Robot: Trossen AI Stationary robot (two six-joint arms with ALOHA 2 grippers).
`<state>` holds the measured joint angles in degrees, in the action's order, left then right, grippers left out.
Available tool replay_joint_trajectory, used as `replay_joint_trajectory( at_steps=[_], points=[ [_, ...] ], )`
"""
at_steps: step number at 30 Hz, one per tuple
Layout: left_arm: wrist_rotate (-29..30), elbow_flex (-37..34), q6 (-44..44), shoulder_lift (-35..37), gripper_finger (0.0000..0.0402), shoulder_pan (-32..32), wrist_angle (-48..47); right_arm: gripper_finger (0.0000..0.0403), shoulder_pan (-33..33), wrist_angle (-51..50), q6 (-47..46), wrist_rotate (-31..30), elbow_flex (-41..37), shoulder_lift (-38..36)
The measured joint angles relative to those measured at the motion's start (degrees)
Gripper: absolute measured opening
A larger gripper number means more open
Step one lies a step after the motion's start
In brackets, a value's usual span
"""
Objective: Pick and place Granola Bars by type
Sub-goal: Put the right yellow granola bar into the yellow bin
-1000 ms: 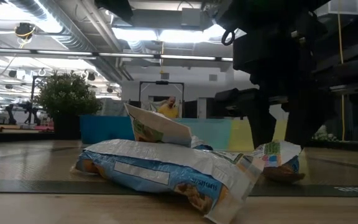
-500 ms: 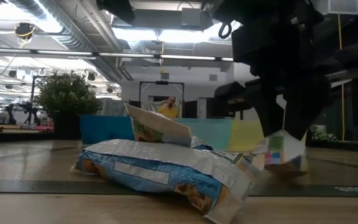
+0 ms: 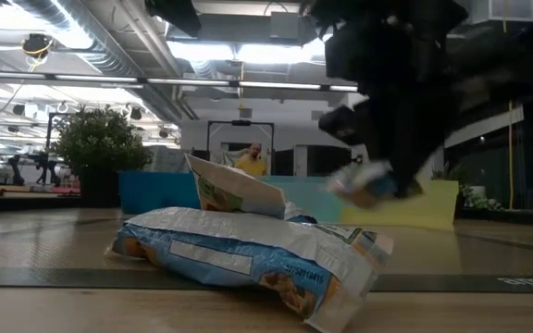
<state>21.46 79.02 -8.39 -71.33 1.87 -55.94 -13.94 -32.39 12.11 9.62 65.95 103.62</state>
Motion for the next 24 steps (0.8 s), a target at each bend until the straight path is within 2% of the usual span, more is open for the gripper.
replay_joint_trajectory(
  at_steps=[18, 24],
  points=[
    [-0.12, 0.00, 0.18, -0.02, 0.0139, 0.00, 0.00, 0.0064, 6.07, -0.45, -6.09, -7.59, 0.04, -12.77],
    [-0.11, 0.00, 0.14, -0.02, 0.0139, 0.00, 0.00, 0.0064, 7.83, -1.29, -6.75, -8.32, 0.04, -17.10]
  ],
)
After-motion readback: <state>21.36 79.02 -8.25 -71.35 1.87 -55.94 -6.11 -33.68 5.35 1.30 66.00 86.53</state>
